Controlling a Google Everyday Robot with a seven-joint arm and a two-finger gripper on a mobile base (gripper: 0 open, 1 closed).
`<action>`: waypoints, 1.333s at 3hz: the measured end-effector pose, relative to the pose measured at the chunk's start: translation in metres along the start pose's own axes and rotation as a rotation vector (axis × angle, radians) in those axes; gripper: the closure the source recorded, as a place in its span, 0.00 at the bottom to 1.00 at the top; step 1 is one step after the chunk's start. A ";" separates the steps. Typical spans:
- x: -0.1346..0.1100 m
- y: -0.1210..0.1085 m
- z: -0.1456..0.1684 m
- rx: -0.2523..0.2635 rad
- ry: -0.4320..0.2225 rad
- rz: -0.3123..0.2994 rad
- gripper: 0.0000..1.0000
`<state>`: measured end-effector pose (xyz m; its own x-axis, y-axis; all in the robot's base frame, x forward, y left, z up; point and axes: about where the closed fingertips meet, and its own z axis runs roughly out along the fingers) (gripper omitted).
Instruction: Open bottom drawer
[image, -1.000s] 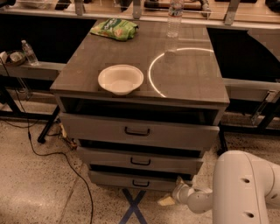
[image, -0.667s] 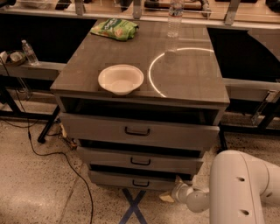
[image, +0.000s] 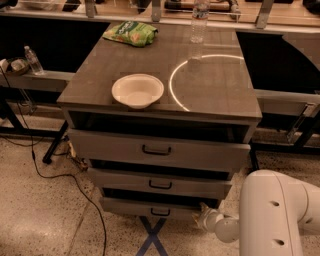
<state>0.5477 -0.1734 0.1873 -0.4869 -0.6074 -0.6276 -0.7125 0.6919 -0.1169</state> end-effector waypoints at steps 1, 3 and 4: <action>-0.004 -0.001 -0.005 0.000 0.000 0.000 1.00; -0.004 -0.001 -0.006 0.000 0.001 0.000 1.00; 0.014 0.002 -0.023 0.001 0.061 -0.007 1.00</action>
Offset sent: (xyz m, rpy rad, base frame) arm -0.0736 -0.0690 0.0094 -0.1589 0.0858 -0.1184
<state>0.5283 -0.1895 0.1959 -0.5120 -0.6345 -0.5790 -0.7153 0.6882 -0.1217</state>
